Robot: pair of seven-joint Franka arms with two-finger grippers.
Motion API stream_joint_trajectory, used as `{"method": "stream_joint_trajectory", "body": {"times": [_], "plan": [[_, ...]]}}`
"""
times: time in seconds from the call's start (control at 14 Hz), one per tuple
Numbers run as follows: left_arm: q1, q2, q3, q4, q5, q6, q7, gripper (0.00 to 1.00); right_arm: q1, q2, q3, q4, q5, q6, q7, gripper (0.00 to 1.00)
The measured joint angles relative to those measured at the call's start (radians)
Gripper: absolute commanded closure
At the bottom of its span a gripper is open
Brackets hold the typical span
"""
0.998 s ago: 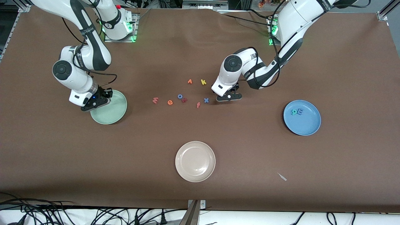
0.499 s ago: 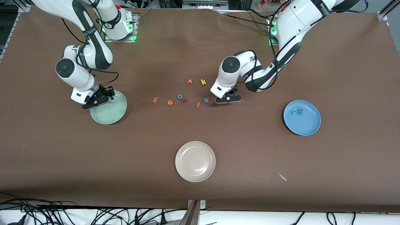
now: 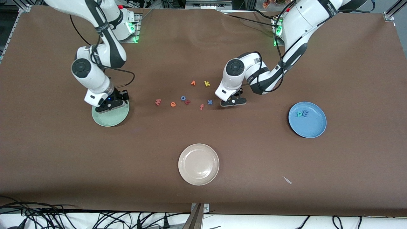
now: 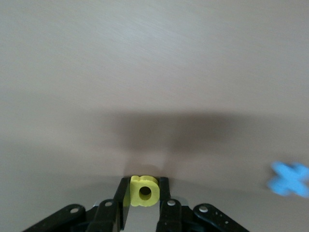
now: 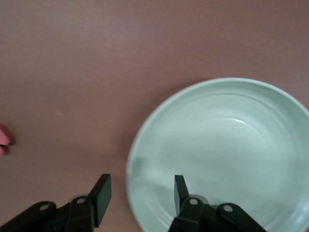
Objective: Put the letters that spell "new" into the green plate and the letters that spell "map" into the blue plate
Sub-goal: 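Move the o to the blue plate while the right gripper grasps the w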
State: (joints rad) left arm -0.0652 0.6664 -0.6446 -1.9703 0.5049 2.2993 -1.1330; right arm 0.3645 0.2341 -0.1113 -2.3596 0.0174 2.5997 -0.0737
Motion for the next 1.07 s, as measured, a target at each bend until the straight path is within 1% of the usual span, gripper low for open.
{"method": "stream_joint_trajectory", "body": {"times": [0.29, 0.43, 0.57, 0.71, 0.86, 1.0, 1.07], "plan": [[0.114, 0.0, -0.008, 0.112, -0.076, -0.296, 0.282, 1.0, 0.116, 0.014, 0.004, 0.029, 0.0, -0.016, 0.241, 0.39], [0.182, 0.0, -0.008, 0.168, -0.082, -0.428, 0.455, 1.0, 0.158, 0.043, 0.004, 0.047, 0.0, -0.016, 0.365, 0.39], [0.253, 0.0, -0.005, 0.199, -0.082, -0.488, 0.612, 1.0, 0.178, 0.077, 0.005, 0.06, 0.0, -0.003, 0.466, 0.39], [0.309, 0.0, 0.011, 0.204, -0.082, -0.516, 0.751, 1.0, 0.188, 0.105, 0.01, 0.066, 0.0, 0.024, 0.558, 0.39], [0.332, 0.001, 0.05, 0.231, -0.082, -0.573, 0.897, 1.0, 0.192, 0.127, 0.03, 0.068, 0.0, 0.056, 0.639, 0.39], [0.331, 0.001, 0.101, 0.28, -0.082, -0.638, 1.059, 1.0, 0.198, 0.138, 0.039, 0.072, 0.0, 0.067, 0.684, 0.39], [0.331, 0.001, 0.131, 0.299, -0.082, -0.659, 1.145, 0.97, 0.201, 0.139, 0.041, 0.077, 0.0, 0.067, 0.695, 0.39]]}}
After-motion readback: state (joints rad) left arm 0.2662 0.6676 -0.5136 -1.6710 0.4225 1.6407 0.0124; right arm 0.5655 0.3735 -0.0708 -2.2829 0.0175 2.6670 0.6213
